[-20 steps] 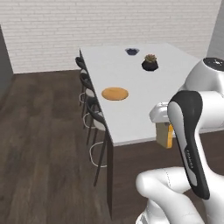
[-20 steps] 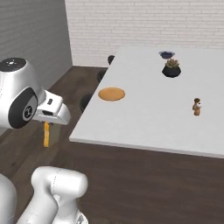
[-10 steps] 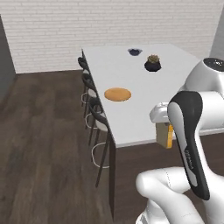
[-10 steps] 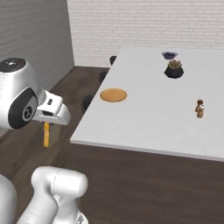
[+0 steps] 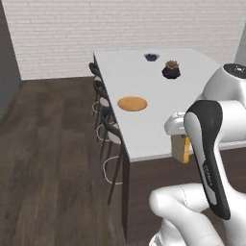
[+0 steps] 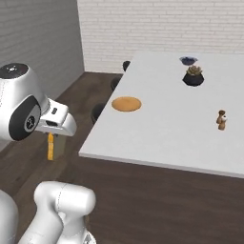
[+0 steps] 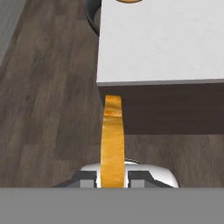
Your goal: Start the toaster. Once the lever pops up, take the bread to the plate on the dining counter.
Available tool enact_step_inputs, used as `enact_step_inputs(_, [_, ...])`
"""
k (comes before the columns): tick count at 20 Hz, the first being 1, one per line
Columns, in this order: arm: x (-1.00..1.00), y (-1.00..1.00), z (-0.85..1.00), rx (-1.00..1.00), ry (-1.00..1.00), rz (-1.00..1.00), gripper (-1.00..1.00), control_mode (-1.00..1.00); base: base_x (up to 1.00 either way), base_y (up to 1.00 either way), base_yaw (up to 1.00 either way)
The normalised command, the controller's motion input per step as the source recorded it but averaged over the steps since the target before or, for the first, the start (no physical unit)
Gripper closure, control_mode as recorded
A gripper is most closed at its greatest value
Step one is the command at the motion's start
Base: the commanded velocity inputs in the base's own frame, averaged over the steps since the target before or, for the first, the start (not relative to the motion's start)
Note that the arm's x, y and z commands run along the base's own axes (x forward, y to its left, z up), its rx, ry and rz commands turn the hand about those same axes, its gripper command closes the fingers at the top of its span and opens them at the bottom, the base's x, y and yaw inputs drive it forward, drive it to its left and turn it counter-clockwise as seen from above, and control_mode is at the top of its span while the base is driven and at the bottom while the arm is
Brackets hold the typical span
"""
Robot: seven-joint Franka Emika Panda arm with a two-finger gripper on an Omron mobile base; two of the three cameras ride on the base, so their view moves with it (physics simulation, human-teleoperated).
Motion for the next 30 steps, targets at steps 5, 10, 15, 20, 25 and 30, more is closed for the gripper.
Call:
enact_step_inputs(5, [0.0,0.0,0.0,0.0,0.0,0.0,1.0,1.0,0.12,-0.5,0.0])
enact_step_inputs(10, [0.0,0.0,0.0,0.0,0.0,0.0,1.0,1.0,0.38,-0.63,0.0])
enact_step_inputs(15, [0.0,0.0,0.0,0.0,0.0,0.0,1.0,1.0,0.69,-0.29,0.0])
enact_step_inputs(20, [0.0,0.0,0.0,0.0,0.0,0.0,1.0,1.0,0.14,0.41,0.0])
enact_step_inputs(25, [0.0,0.0,0.0,0.0,0.0,0.0,1.0,1.0,0.0,0.98,0.0])
enact_step_inputs(30, [0.0,0.0,0.0,0.0,0.0,0.0,1.0,1.0,0.0,1.0,-0.01])
